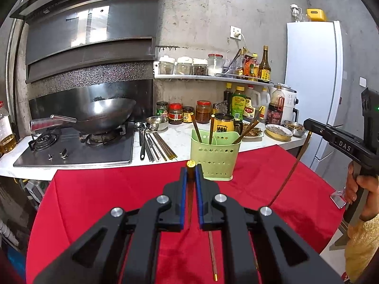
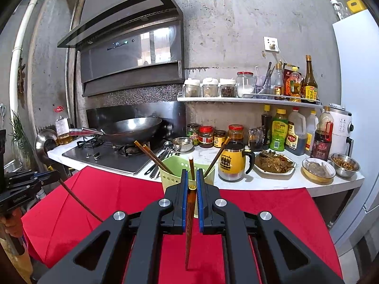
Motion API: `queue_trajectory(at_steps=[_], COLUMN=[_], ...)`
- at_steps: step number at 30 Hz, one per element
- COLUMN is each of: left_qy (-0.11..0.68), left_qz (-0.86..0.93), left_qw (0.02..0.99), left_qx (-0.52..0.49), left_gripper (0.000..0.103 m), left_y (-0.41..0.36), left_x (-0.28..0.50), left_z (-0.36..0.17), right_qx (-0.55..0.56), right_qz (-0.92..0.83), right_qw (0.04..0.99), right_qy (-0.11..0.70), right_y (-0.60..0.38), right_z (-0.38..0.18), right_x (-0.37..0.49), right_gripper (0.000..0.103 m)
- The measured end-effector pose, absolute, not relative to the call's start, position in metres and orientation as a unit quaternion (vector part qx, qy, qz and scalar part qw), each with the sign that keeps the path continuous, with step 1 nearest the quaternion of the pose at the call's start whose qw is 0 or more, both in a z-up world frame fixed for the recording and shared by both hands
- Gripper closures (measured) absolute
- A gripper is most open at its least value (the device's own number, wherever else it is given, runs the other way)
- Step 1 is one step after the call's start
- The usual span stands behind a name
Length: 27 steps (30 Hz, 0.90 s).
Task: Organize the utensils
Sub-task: 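Lift both held chopsticks upright and carry them above the green holder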
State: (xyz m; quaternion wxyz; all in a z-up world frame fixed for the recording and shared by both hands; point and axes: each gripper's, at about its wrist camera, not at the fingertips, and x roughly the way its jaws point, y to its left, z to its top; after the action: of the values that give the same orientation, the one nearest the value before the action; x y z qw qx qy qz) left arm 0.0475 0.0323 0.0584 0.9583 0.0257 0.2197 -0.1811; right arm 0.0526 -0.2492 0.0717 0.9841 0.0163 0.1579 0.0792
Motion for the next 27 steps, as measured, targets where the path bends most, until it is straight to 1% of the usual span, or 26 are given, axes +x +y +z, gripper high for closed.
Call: queue_trajectory(at_steps=[13, 15, 24, 27], left_qy=[0.224, 0.231, 0.246, 0.279], left_qz=[-0.183, -0.181, -0.181, -0.185], left_qw=[0.957, 0.955, 0.951, 0.941], left_qx=[0.039, 0.038, 0.043, 0.041], left_gripper=[0.096, 0.102, 0.102, 0.102], left_y=[0.019, 0.016, 0.013, 0.015], left_x=[0.059, 0.065, 0.071, 0.070], left_z=[0.054, 0.048, 0.032, 0.023], right_qx=[0.011, 0.010, 0.006, 0.001], right_qz=[0.071, 0.070, 0.071, 0.072], right_qw=[0.985, 0.985, 0.986, 0.986], right_qy=[0.157, 0.156, 0.151, 0.149], right_y=[-0.250, -0.250, -0.249, -0.246], right_z=[0.071, 0.070, 0.068, 0.068], right_x=[0.059, 0.060, 0.058, 0.054], right_gripper=[0.095, 0.095, 0.095, 0.095])
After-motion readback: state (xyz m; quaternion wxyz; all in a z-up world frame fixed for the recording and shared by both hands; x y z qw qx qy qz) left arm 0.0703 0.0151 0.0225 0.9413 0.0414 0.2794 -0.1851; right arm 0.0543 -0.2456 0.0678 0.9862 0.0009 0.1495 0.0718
